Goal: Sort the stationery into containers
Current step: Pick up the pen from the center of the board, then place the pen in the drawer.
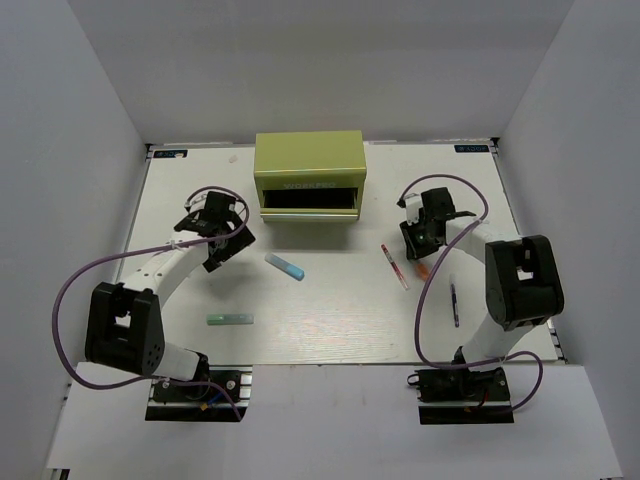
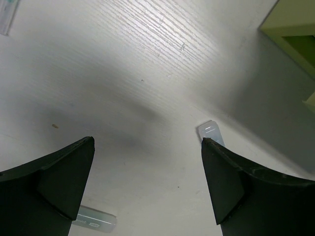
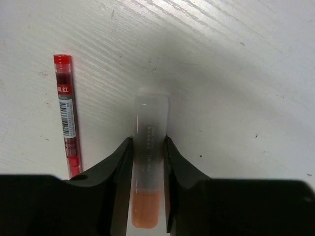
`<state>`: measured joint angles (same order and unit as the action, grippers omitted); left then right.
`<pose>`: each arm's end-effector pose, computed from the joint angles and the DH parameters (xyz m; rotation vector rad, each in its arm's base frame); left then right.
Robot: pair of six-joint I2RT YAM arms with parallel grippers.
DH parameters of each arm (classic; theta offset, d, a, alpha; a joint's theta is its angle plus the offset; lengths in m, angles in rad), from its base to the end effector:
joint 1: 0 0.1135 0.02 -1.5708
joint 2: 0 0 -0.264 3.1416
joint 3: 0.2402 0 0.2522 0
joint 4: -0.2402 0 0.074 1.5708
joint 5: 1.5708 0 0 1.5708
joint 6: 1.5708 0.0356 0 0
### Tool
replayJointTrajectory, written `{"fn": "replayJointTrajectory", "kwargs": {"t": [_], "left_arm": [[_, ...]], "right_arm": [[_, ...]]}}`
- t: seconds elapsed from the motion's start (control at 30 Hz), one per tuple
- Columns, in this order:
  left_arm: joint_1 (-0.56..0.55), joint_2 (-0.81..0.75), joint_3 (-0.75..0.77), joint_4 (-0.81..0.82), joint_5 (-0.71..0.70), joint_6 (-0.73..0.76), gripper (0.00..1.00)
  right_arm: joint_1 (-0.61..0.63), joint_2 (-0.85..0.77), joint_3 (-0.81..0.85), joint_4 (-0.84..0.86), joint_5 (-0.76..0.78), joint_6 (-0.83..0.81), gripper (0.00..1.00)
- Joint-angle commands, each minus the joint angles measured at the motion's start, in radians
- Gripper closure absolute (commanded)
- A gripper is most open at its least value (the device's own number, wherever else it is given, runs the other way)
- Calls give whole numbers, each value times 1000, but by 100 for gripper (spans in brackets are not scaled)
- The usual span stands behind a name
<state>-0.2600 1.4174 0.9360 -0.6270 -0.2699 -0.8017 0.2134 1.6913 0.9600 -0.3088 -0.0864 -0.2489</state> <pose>0.2661 -0.0610 0.2172 -0.7786 2.4924 -0.0055 0.3214 0.0728 0.1622 -0.6273 2.5315 0.1001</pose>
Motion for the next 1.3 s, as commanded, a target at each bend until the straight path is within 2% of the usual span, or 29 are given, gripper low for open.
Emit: {"fn": "replayJointTrajectory", "kwargs": {"t": [0.0,0.07,0.13,0.17,0.23,0.27,0.33,0.37,0.5,0.63,0.77,1.03,1.1,1.17,1.2,1.27], "left_arm": [[39,-31,26,-10,57,-66,0],[53,-12,26,-19,80,-76,0],[62,18,37,-30,127,-76,0],[62,18,37,-30,147,-88,0],[62,29,17,-5,221,-123,0],[62,29,3,6,262,-143,0],[41,8,-41,36,294,-218,2],[41,8,-54,47,329,-241,3],[30,-5,-83,64,392,-339,3],[9,-5,-72,44,382,-433,3],[-4,17,-63,62,382,-499,2],[-62,124,23,50,337,-518,2],[-84,156,50,24,325,-527,2],[-94,213,98,-32,313,-527,2],[-107,228,110,-45,302,-527,2],[-117,248,119,-57,293,-527,2]], "right_arm": [[-17,12,16,-33,-82,-48,74],[-28,-2,46,-50,-165,-84,81],[-25,-63,63,-91,-228,-211,87],[-25,-83,86,-101,-330,-252,87],[-19,-168,111,-147,-390,-421,87],[-13,-194,137,-165,-505,-502,87],[6,-223,183,-214,-556,-596,89],[12,-226,222,-245,-631,-651,89],[72,-206,373,-323,-746,-768,90],[150,-165,476,-306,-762,-812,89],[250,-38,624,-262,-687,-813,87],[322,197,876,-190,-533,-759,86],[330,247,954,-208,-506,-750,75],[334,286,997,-242,-497,-745,50],[334,294,1006,-237,-487,-713,30],[333,289,990,-230,-486,-702,18]]}}
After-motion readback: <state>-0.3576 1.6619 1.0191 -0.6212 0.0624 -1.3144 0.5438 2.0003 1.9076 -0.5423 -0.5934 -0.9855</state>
